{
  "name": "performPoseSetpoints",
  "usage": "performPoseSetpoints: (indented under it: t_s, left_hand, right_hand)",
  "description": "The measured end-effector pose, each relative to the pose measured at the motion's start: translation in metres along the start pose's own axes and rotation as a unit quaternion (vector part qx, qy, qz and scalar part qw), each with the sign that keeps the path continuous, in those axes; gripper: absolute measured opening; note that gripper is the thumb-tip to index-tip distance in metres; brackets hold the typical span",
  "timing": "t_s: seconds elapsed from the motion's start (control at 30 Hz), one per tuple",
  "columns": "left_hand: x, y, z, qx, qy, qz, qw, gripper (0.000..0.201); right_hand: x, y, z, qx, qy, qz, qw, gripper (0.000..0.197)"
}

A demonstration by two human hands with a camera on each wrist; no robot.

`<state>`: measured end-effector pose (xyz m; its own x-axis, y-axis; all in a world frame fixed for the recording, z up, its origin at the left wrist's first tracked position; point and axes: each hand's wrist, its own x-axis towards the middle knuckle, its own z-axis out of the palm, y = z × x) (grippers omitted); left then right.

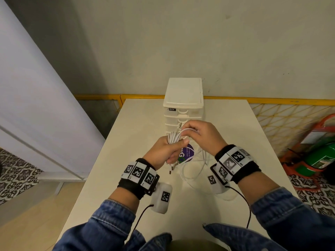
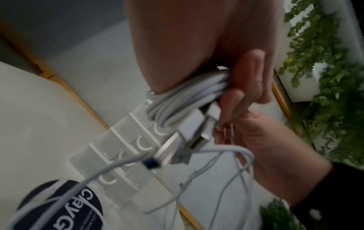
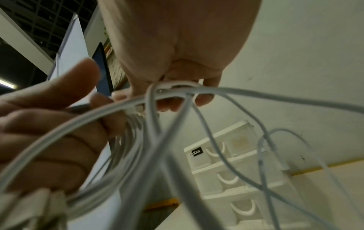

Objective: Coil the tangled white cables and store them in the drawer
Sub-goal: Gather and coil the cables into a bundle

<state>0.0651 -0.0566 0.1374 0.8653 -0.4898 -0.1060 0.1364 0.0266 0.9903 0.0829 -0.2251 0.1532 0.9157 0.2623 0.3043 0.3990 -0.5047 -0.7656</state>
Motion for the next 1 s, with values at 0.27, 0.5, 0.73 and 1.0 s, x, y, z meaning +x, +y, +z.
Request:
performPoseSetpoints:
  t_s: [0.27, 0.5, 0.73, 1.0]
  left_hand:
    - [0.006, 0.012, -0.009, -0.193, -0.066, 0.049, 0.978, 0.028]
    - [0.009, 0.037, -0.03, -0.362, 0.023, 0.164, 0.917, 0.045]
    - [0.017, 0.045, -0.034, -0.374, 0.228, 0.192, 0.878, 0.038]
    - [0.014, 0.036, -0.052, -0.178, 0.345, 0.212, 0.897, 0.019]
  right_hand:
    - [-0.009, 0.027, 0.019, -0.121, -0.044, 0.023, 0.991, 0.021]
    - [-0.043, 0.066, 0.049, -0.149, -0.193, 0.167, 0.955, 0.015]
    - [-0.054, 0.055, 0.068, -0.211, -0.198, 0.058, 0.955, 0.025]
    - [-0.043, 0.023, 0.067, -0.311, -0.19, -0.168, 0.916, 0.035]
